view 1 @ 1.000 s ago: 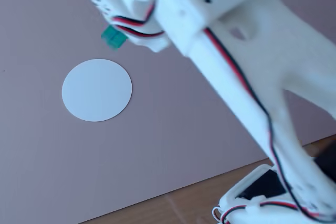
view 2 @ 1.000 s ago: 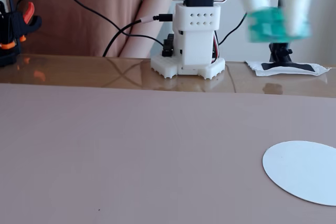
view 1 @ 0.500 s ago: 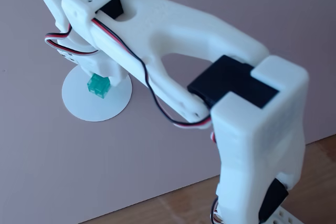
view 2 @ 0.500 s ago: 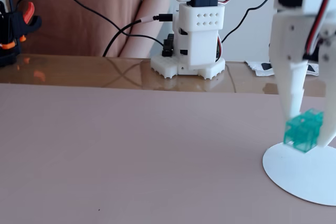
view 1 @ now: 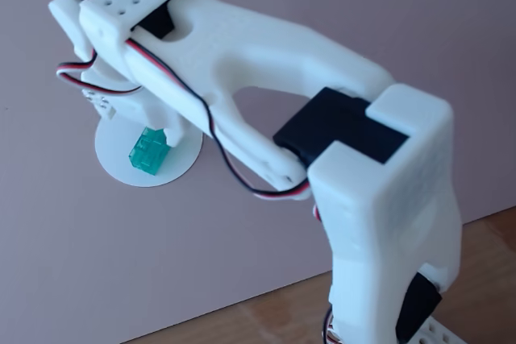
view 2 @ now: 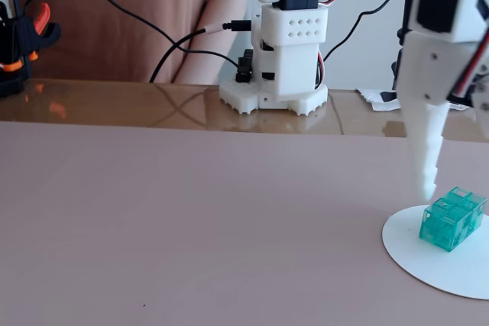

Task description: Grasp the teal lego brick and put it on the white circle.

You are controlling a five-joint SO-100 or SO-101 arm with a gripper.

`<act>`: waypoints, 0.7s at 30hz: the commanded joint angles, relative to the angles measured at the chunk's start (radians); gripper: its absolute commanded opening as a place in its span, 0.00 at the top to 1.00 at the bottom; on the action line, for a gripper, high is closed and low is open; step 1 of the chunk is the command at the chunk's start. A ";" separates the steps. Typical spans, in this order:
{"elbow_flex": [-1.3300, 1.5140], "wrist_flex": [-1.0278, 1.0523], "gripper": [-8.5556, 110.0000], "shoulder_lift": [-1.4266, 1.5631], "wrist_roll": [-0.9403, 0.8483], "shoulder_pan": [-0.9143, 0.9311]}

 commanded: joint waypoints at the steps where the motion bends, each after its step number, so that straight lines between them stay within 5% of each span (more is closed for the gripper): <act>1: -0.021 0.018 0.70 0.092 0.014 0.003; 8: -0.015 0.094 0.92 0.517 0.089 0.071; 21: 0.710 -0.121 0.93 1.528 0.044 0.410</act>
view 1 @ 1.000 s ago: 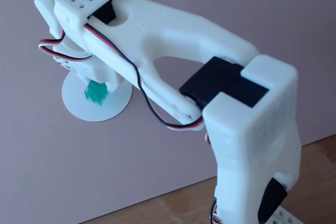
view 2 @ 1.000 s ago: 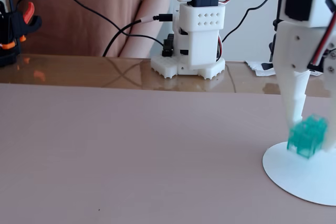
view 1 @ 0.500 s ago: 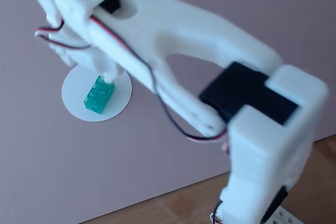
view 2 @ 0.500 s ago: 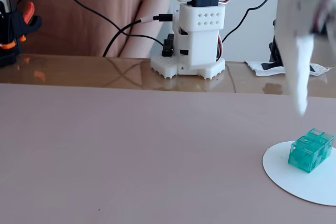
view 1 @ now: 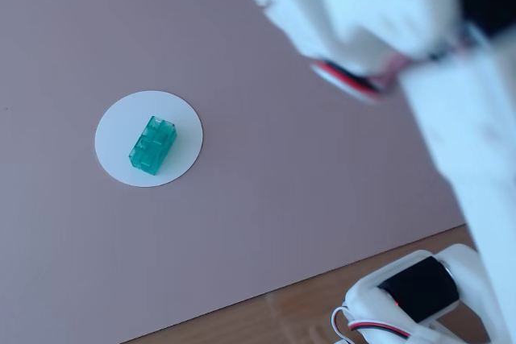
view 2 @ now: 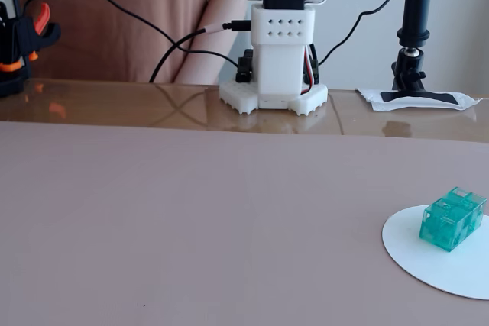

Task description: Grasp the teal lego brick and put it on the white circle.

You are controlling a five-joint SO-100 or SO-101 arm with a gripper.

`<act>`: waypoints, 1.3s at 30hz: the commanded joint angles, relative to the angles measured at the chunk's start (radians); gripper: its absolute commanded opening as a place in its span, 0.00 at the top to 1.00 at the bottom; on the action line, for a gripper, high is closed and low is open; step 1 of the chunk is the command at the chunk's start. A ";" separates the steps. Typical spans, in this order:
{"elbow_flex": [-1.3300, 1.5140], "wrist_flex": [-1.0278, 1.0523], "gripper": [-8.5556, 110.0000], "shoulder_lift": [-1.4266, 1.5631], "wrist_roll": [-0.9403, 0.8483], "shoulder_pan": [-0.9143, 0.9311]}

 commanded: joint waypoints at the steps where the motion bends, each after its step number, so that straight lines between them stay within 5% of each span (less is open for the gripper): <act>1: 0.202 -0.043 0.93 0.304 -0.040 0.049; 15: 0.687 -0.052 0.93 0.862 -0.077 0.087; 39: 1.051 -0.169 0.93 0.868 -0.028 0.080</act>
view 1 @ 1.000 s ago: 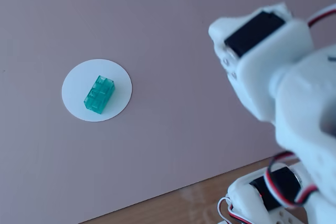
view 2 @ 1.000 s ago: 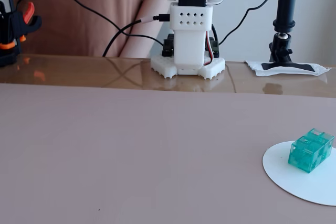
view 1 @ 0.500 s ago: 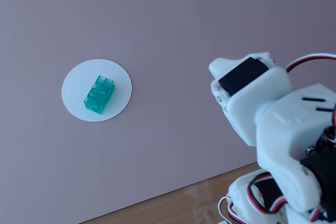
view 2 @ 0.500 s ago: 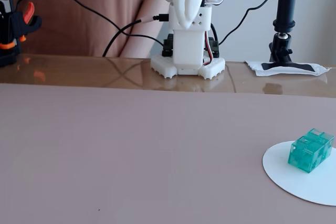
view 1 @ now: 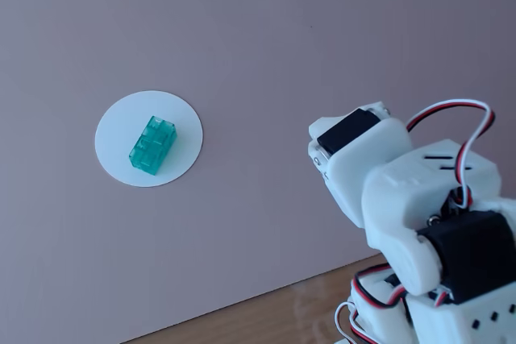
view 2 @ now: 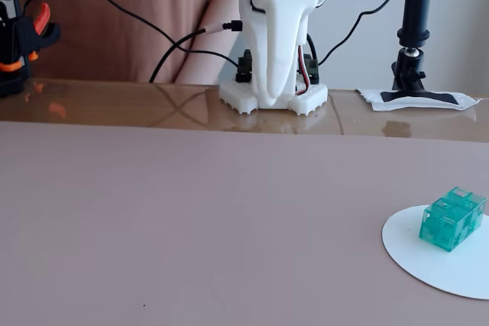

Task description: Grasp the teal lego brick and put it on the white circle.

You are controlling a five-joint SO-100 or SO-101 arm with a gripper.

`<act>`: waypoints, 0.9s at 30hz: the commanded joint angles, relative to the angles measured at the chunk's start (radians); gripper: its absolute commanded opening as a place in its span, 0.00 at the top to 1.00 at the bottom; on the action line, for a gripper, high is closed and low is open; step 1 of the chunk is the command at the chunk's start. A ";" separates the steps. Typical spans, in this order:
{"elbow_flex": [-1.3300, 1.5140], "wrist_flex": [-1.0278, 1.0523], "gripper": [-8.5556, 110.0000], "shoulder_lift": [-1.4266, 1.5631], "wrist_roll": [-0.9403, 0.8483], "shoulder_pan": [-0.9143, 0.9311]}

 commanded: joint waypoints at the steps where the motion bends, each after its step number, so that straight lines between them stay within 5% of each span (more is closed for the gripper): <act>1: 0.025 -0.025 0.93 0.008 0.005 -0.006; 27: 0.046 -0.034 0.93 0.008 0.012 -0.006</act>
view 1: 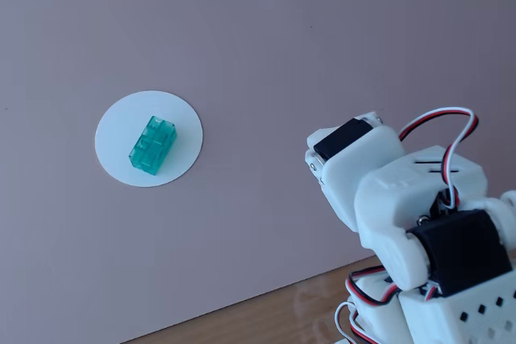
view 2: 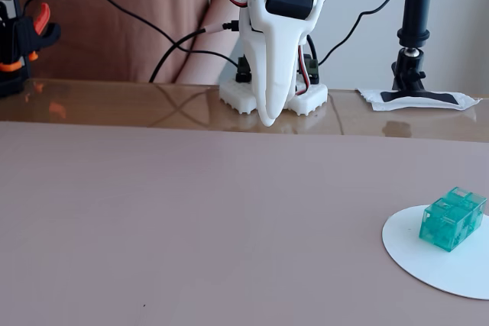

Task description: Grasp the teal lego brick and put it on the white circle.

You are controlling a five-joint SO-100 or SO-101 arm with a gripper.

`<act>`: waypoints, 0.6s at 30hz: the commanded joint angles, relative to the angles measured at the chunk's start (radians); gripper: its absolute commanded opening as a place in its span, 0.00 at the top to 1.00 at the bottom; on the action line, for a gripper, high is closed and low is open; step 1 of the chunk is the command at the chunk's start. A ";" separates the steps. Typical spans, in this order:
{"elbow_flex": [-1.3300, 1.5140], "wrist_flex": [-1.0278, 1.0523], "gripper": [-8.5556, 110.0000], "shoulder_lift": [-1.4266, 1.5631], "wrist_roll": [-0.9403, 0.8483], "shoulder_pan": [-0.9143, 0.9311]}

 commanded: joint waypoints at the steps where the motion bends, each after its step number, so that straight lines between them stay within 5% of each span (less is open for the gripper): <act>1: -0.005 -0.015 0.93 0.006 -0.003 -0.006; 18: -0.005 -0.015 0.93 0.006 -0.005 -0.006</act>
